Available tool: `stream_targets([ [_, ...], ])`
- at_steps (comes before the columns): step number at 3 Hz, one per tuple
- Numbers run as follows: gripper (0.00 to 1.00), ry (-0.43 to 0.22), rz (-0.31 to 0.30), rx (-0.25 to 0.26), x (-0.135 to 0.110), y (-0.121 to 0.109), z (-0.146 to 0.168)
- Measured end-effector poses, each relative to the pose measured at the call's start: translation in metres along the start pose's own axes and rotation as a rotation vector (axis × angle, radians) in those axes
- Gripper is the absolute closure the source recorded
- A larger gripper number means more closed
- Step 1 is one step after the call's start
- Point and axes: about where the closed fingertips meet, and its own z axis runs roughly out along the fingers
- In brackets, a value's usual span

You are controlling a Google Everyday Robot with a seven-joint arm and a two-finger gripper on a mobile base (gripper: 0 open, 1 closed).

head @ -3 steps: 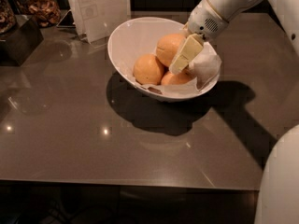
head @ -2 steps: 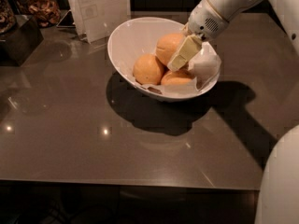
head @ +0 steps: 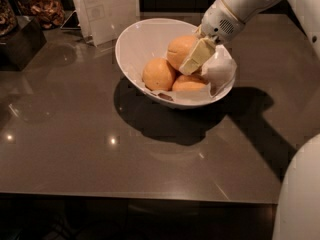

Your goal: Pick orange from white bowl

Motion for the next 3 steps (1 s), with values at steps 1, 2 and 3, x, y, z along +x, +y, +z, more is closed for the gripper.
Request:
stream_targets([
  [1,1.0,0.0,-0.014,-0.004,-0.004,0.0,0.003],
  [2,1.0,0.0,-0.014,-0.004,-0.004,0.0,0.001],
  [3,1.0,-0.038,-0.012,0.025,0.005,0.022,-0.027],
])
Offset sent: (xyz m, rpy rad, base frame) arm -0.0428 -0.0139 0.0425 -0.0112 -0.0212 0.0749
